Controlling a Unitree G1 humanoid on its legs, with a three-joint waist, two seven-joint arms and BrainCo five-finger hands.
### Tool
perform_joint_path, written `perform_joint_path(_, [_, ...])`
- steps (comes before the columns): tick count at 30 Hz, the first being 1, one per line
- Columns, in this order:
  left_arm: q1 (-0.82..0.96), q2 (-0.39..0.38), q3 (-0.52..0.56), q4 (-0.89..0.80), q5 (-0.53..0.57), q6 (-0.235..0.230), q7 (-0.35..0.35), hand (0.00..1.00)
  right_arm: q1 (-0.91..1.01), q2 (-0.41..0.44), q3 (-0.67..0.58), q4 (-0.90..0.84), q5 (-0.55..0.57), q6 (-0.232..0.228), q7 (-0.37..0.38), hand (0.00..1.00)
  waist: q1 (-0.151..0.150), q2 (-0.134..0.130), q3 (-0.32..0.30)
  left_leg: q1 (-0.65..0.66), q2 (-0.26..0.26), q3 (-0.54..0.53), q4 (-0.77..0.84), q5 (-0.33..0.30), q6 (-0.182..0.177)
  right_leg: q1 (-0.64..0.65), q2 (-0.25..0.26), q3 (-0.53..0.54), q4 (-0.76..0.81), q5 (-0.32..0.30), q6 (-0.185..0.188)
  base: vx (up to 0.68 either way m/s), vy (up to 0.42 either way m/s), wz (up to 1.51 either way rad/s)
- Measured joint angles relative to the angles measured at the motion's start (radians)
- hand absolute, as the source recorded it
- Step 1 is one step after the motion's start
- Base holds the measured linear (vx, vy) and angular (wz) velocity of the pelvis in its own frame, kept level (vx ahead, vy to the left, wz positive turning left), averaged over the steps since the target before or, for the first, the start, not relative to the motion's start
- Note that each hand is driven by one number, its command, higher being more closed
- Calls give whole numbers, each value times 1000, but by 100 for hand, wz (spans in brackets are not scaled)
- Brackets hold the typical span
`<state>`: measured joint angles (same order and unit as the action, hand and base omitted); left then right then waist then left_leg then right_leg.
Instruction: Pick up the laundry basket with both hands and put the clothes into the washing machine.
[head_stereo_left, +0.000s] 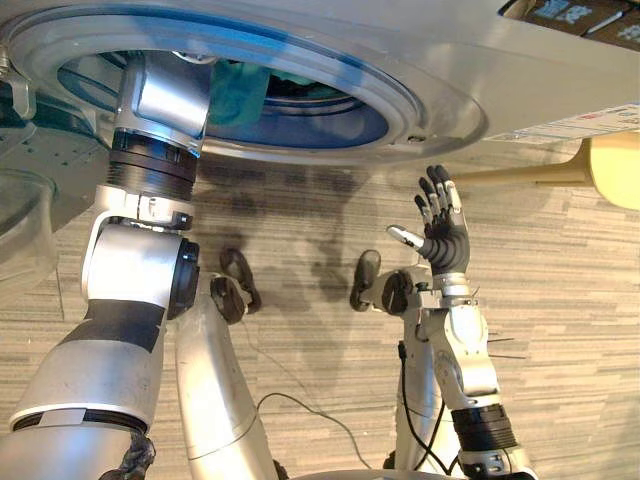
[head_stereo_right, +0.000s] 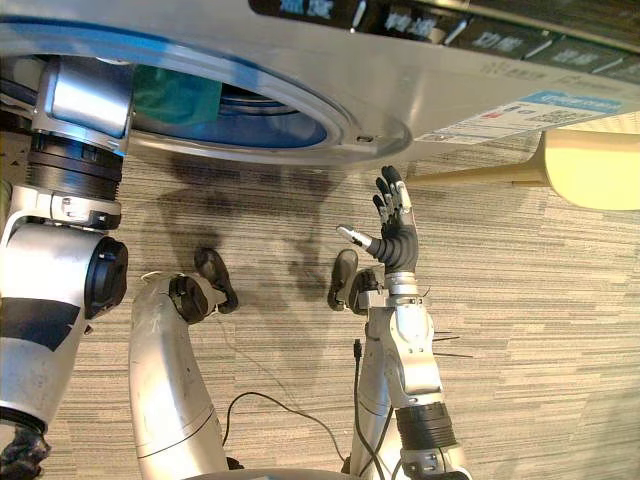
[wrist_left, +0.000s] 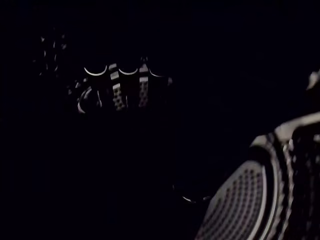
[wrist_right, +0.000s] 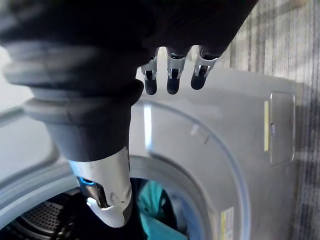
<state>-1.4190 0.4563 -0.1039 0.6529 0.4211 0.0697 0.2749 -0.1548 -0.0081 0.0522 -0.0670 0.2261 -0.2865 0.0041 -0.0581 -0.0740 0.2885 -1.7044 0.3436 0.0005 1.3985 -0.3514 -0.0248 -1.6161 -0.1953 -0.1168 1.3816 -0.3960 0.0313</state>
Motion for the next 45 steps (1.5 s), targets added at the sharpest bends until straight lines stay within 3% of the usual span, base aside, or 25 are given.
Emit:
perform_joint_path(8, [0,25,54,-31,-78,-5,-1,0,6,-2,-1,-1,40,0,2,0,-9,-1,-1,-10,-8,0,-2,1,0,-12,-7,1,7,-1,-1,19,-11,2])
perform_joint_path(12, [25,44,55,-173,-36,-8,61,0,15,0,0,1,40,-8,4,0,-6,-1,-1,-10,-15,0,-3,1,0,-10,-17,-1,10,-3,-1,20,-8,6])
perform_joint_path(16, [84,60,55,-293,-12,-9,77,0,15,3,-4,12,39,-17,3,0,-4,-1,-1,-5,-26,-3,-12,5,-5,-4,-20,-5,9,-4,-2,21,-17,7])
perform_joint_path(19, [217,32,58,-387,-15,-10,76,0,4,16,-11,90,36,-17,-1,0,-3,-1,0,27,-34,-1,-32,11,-8,26,-34,-13,3,-11,-8,41,-33,15])
perform_joint_path(23, [407,-82,142,-451,-86,-13,63,0,5,33,-18,138,-5,-14,-11,0,0,0,-1,122,-34,8,-74,14,-15,112,-36,-19,-20,-31,-10,64,-66,15])
perform_joint_path(25, [600,-179,161,-526,-180,-61,55,0,7,28,-43,156,-35,-8,-28,0,25,0,-1,187,-38,9,-120,22,-31,173,-36,-32,-48,-37,-19,67,-80,17])
perform_joint_path(30, [980,-317,121,-531,-379,-114,-2,0,11,-19,-72,250,-91,40,-59,0,71,0,-1,364,-68,0,-246,51,-75,357,-50,-81,-127,-59,-29,59,-97,34])
perform_joint_path(33, [1143,-360,61,-507,-465,-158,-65,0,41,-44,-82,304,-100,67,-66,0,87,6,-18,491,-88,0,-362,88,-80,497,-59,-122,-216,-58,-30,69,-87,40])
perform_joint_path(36, [1237,-399,43,-386,-528,-169,-103,0,81,-52,-80,375,-105,81,-67,0,100,5,-48,656,-120,1,-507,140,-94,667,-68,-168,-331,-41,-33,111,-72,44])
perform_joint_path(45, [1411,-416,113,-112,-549,-193,-140,0,162,-59,-64,564,-128,101,-71,0,100,13,-124,1141,-155,79,-933,254,-88,1117,-44,-217,-721,75,16,103,-27,10])
